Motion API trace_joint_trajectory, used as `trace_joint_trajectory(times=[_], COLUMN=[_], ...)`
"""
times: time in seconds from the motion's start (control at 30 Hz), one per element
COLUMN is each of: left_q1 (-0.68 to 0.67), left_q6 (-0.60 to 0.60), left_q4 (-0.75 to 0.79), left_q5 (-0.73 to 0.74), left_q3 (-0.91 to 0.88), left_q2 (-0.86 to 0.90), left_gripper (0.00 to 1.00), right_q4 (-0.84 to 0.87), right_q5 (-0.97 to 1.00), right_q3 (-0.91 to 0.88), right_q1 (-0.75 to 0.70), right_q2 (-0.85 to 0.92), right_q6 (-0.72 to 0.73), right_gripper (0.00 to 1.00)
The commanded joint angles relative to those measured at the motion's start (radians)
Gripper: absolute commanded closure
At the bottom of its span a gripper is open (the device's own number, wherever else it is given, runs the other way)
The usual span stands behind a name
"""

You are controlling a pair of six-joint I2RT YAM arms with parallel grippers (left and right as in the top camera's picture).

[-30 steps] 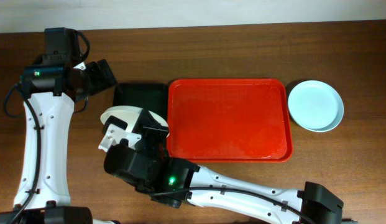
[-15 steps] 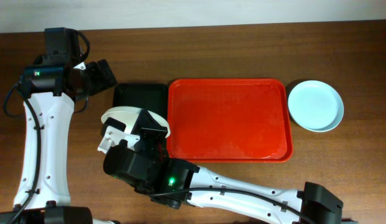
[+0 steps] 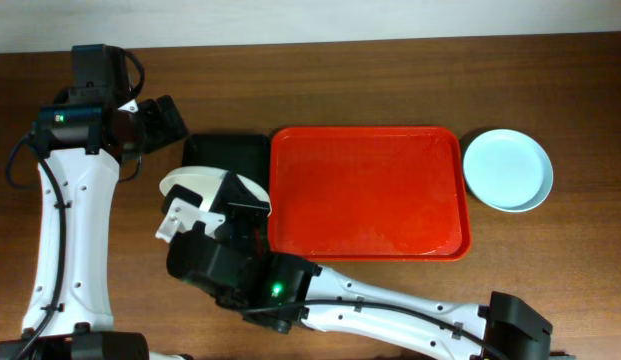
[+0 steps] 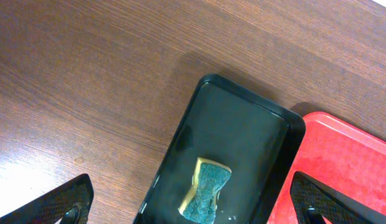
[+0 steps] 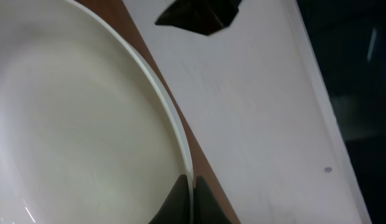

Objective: Clean dirty plates on tray and stack at the side
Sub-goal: 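Lift the white plate with the right gripper and tip it over the black tray, then carry the white plate right and stack it on the blue plates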

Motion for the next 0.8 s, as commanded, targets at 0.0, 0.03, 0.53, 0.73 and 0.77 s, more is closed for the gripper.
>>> trace_joint_trajectory(times=[0.0, 0.03, 0.53, 0.73, 0.77], left_q1=[0.003, 0.003, 0.003, 0.003, 0.003], left_q6=[-0.013, -0.013, -0.013, -0.013, -0.013], left_q4=[0.001, 0.001, 0.001, 0.001, 0.001], left_q5=[-0.005, -0.005, -0.005, -0.005, -0.005], left_q3=[0.002, 0.002, 0.002, 0.002, 0.002], left_q2=[0.004, 0.004, 0.004, 0.004, 0.004], left_gripper=[0.01, 0.01, 0.01, 0.01, 0.01], right_q4=[-0.025, -0.024, -0.274, -0.328, -0.328], right_q5=[0.032, 0.069, -0.298, -0.747, -0.834], right_q3=[0.022, 0.022, 0.021, 0.022, 0.022], right_q1=[-0.021, -0.022, -0.142, -0.350, -0.396], right_q2=[-0.020, -0.020, -0.017, -0.023, -0.026], right_q6=[0.052, 0.055, 0.860, 1.000, 1.007], right_gripper=[0.96, 0.96, 0.96, 0.96, 0.96])
